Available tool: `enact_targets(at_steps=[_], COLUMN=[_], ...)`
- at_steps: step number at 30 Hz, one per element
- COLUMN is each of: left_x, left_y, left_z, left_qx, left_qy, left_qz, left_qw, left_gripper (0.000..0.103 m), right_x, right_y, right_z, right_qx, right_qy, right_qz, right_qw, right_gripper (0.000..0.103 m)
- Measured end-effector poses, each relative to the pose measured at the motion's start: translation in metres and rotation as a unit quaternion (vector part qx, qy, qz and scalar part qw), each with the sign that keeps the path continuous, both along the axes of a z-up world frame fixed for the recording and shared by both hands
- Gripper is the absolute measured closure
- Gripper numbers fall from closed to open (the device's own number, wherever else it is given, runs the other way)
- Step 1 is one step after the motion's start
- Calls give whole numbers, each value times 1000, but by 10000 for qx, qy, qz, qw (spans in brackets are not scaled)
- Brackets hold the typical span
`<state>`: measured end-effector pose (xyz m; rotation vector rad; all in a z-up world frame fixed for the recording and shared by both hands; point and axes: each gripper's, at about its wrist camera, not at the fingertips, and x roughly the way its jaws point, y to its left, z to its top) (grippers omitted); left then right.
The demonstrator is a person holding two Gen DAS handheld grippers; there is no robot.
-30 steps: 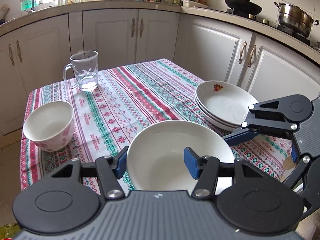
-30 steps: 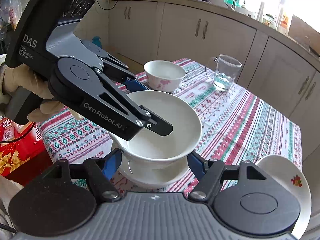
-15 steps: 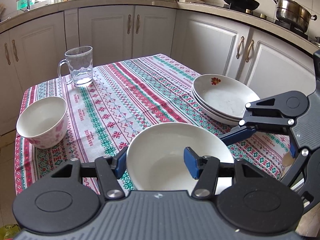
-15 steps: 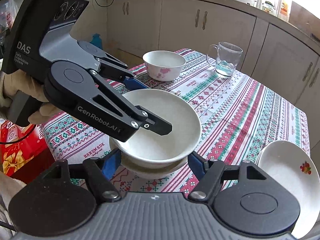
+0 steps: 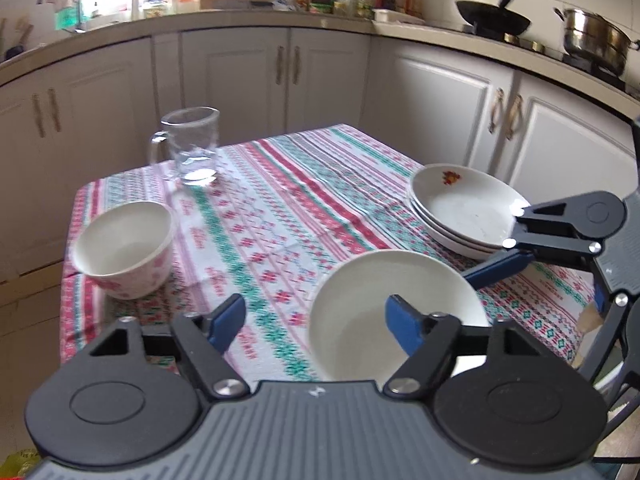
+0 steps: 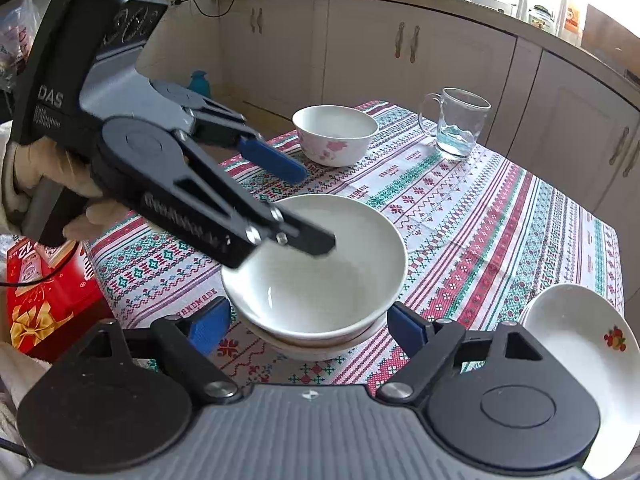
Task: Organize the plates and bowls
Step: 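Lower the held bowl into the white bowl and open the left tool, then grasp the rim of the remaining pink-flowered bowl with the left tool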
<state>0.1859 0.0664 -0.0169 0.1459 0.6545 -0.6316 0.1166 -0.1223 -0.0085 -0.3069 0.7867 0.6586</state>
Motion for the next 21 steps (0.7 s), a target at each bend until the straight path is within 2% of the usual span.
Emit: enact_targets(at_steps=[2, 3, 8, 13, 21], left_x=[0, 1, 1, 1, 19], left_y=[8, 12, 25, 37, 63], left_z=[3, 4, 4, 3, -1], left_qx=[-19, -23, -38, -13, 62], left_qy=[-41, -58, -97, -163, -187], left_qz=[91, 129, 256, 377, 685], left_qw=[9999, 9999, 9996, 9992, 9975], left_gripper=[21, 21, 20, 13, 13], right_x=[-3, -4, -3, 1, 32], right_y=[1, 1, 2, 6, 25], right_z=[2, 4, 11, 22, 37], right_qx=[-55, -76, -117, -113, -270], right_qy=[-121, -196, -259, -350, -514], right_qz=[5, 5, -22, 151, 426], right_qw=[9999, 9998, 9996, 9992, 9974], right_gripper=[2, 0, 0, 0, 0])
